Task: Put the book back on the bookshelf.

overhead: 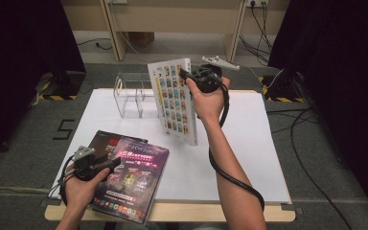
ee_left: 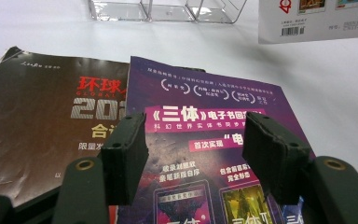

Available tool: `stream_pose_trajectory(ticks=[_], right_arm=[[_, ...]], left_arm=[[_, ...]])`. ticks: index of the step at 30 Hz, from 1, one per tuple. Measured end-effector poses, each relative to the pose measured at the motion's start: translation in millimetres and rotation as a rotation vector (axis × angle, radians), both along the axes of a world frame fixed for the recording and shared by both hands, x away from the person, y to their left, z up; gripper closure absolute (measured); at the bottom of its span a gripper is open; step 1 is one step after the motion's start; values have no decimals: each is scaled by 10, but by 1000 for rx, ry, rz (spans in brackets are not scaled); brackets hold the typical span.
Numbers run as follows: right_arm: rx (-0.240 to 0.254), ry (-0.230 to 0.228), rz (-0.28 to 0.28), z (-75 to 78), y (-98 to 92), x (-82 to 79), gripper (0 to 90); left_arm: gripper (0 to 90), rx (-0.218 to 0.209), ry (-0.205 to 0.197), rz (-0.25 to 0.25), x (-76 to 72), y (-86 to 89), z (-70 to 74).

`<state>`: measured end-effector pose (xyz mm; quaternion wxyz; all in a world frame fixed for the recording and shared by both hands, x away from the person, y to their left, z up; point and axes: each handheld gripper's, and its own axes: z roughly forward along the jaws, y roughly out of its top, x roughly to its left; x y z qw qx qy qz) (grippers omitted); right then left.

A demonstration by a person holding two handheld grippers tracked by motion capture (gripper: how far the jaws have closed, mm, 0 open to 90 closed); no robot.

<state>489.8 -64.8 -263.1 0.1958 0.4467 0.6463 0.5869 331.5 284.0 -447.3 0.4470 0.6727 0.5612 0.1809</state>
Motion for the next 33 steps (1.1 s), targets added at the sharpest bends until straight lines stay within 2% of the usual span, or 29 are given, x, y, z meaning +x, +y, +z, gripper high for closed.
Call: stream_pose_trajectory(ticks=[1,5,11,12,15,19,26,33], right_arm=[[1,-11,21,25,37,-33,742],[21,-16,42,49,72,-54,742],[23,2,42,21,134,87,742],[19,7,26,4,146,161,742],[5,3,1,-7,153,230,742],[-47,-24,-71,8,165,360,742],[-13,-26,-128,-24,165,493,741],[-13,-22,-124,-51,288,554,741]], left_arm=[[389,0,0,-2,1,-4,-1],[389,2,-1,-1,2,-1,6],[389,0,-6,1,-11,0,20],[389,-1,-7,0,-13,-1,23],[389,-2,-9,-1,-13,8,28],[389,-5,-8,1,-7,13,24],[389,-2,-4,-7,-10,-6,12],[389,-4,0,-11,-8,-14,7]])
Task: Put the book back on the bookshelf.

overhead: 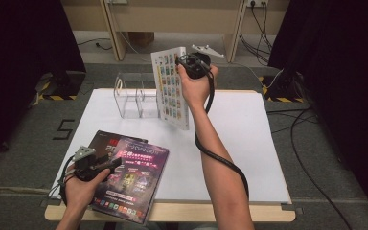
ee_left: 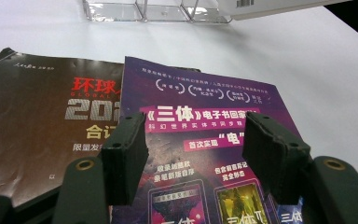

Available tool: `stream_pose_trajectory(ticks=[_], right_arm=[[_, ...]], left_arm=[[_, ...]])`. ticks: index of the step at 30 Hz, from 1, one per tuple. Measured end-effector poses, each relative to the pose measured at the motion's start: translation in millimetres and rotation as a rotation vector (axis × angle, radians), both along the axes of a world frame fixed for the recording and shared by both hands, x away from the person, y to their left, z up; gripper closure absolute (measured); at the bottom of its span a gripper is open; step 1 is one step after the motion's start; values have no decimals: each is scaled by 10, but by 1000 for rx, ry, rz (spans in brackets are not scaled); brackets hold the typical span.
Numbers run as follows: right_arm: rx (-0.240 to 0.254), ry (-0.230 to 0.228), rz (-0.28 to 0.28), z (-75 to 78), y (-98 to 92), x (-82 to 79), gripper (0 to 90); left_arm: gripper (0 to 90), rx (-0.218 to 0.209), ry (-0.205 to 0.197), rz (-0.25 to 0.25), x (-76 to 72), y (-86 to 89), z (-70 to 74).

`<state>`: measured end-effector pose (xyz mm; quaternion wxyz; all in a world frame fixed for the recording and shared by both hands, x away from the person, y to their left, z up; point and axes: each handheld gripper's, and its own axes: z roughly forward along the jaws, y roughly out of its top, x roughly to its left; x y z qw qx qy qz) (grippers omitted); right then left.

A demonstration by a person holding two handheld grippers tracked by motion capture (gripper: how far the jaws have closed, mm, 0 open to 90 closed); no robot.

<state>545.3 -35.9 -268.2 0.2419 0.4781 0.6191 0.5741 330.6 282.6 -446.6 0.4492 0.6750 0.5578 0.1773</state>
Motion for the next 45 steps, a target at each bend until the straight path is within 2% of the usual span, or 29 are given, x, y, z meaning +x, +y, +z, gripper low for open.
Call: stream_pose_trajectory(ticks=[10,12,13,15,16,19,22,26,28,30,34,36,37,45], right_arm=[[19,-33,-26,-11,80,109,740],[22,-46,-29,-47,102,122,740],[15,-61,-34,-110,136,126,739],[15,-61,-33,-149,153,127,739],[2,-59,-30,-234,182,117,739],[-11,-59,-21,-306,205,91,738],[-25,-80,-18,-315,214,29,738],[-34,-105,-20,-355,168,-100,736],[-38,-126,-25,-398,118,-252,730],[-38,-127,-26,-411,106,-287,730],[-47,-131,-12,-477,3,-488,729],[-60,-121,-8,-509,-69,-627,729],[-60,-121,-8,-509,-69,-627,728],[-102,-59,4,-582,-298,-961,720]], left_arm=[[391,0,2,1,8,1,-16],[391,2,4,-1,10,-3,-23],[391,2,5,-2,10,-4,-26],[391,3,6,-2,9,0,-31],[391,3,6,0,9,5,-33],[392,3,8,4,9,20,-40],[393,1,9,1,11,17,-40],[394,7,6,-1,4,9,-28],[394,5,6,0,3,8,-26],[394,7,5,1,2,4,-22],[394,5,1,4,-6,6,-11],[393,4,-1,5,-7,5,-3],[393,4,-2,3,-7,3,2],[393,9,-7,1,-14,-4,29]])
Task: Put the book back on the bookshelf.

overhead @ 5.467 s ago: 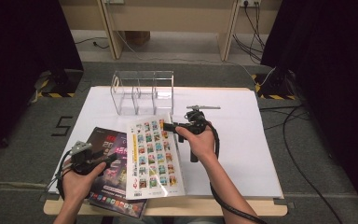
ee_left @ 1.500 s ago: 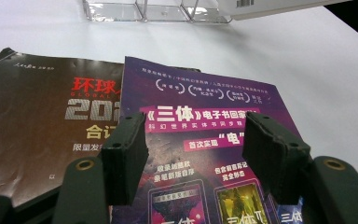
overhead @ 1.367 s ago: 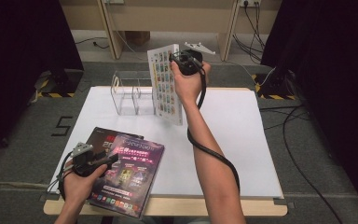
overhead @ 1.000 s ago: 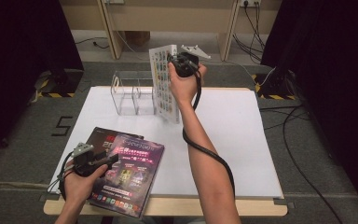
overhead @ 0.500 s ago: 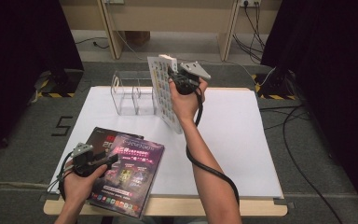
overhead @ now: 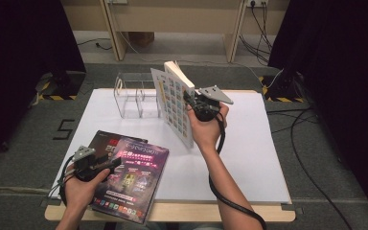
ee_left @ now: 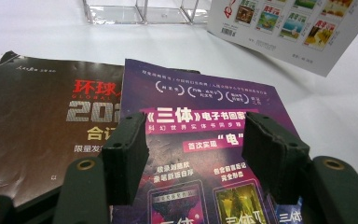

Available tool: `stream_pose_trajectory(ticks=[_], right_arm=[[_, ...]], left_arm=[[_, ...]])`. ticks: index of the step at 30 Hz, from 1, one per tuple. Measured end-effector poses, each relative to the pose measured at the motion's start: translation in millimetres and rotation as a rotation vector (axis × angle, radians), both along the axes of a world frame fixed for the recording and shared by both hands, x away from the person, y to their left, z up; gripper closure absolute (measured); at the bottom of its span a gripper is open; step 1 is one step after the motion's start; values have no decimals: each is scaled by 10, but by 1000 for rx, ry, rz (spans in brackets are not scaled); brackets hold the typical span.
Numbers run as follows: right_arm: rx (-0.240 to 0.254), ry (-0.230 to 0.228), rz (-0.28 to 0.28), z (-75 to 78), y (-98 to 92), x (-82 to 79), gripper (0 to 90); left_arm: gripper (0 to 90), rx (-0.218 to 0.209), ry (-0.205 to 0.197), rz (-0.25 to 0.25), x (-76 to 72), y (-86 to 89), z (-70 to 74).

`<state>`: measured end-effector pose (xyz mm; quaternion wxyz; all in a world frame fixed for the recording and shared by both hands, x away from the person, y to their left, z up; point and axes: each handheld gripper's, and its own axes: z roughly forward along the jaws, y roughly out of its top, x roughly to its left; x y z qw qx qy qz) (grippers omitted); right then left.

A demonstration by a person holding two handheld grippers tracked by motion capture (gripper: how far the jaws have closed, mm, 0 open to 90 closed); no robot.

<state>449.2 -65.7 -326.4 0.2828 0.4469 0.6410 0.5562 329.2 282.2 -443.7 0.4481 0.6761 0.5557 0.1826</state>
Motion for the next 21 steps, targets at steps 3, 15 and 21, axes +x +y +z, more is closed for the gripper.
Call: stream_pose_trajectory(ticks=[3,15,21], right_arm=[[-24,17,-7,-43,-89,-123,718],[-43,35,-14,-116,-259,-233,700],[-33,49,4,-68,-261,-137,654]], left_arm=[[393,-2,1,0,-1,-6,-3],[393,3,-1,-4,-1,-28,5],[393,3,1,-6,-3,-27,0]])
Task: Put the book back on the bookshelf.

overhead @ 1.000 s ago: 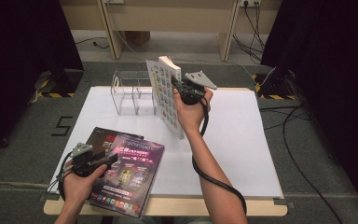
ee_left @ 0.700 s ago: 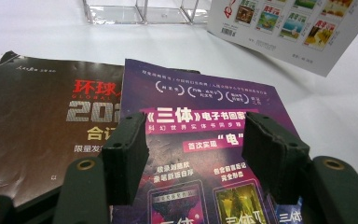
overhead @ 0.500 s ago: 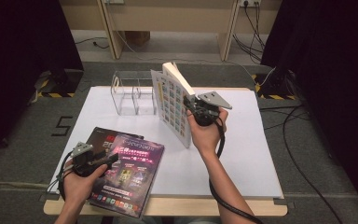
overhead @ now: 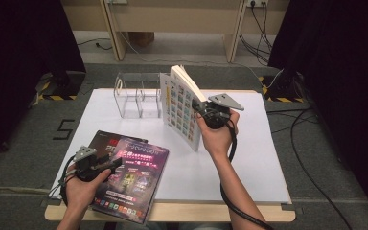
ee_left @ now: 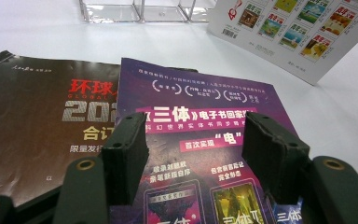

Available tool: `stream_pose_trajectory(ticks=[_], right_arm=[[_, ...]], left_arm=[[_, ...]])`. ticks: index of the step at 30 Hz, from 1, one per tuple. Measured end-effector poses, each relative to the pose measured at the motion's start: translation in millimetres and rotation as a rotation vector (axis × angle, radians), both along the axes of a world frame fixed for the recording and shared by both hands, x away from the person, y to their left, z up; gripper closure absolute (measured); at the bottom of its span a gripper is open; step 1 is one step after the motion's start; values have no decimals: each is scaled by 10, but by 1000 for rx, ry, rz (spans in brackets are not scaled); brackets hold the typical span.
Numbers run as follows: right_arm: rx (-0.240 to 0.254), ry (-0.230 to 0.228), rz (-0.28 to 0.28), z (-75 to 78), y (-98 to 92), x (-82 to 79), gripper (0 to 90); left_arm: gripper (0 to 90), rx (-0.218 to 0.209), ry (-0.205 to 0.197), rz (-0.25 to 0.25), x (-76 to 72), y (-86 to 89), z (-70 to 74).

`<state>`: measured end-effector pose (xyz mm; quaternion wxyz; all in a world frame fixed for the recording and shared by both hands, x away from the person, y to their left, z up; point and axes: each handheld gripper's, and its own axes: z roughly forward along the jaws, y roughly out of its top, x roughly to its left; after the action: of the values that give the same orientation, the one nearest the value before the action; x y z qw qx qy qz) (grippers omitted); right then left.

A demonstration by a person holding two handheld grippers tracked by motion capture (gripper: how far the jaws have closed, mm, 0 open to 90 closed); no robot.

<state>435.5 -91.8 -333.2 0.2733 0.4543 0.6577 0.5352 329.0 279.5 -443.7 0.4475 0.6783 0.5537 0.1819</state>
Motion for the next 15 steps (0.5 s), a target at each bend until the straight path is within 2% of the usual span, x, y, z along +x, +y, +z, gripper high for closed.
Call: stream_pose_trajectory(ticks=[5,10,15], right_arm=[[-13,7,10,38,21,61,646],[-19,45,20,59,43,140,645],[-46,60,25,89,69,183,686]], left_arm=[[393,-1,-2,3,1,11,8],[392,-2,-2,5,-1,16,9],[392,-1,-1,3,4,17,3]])
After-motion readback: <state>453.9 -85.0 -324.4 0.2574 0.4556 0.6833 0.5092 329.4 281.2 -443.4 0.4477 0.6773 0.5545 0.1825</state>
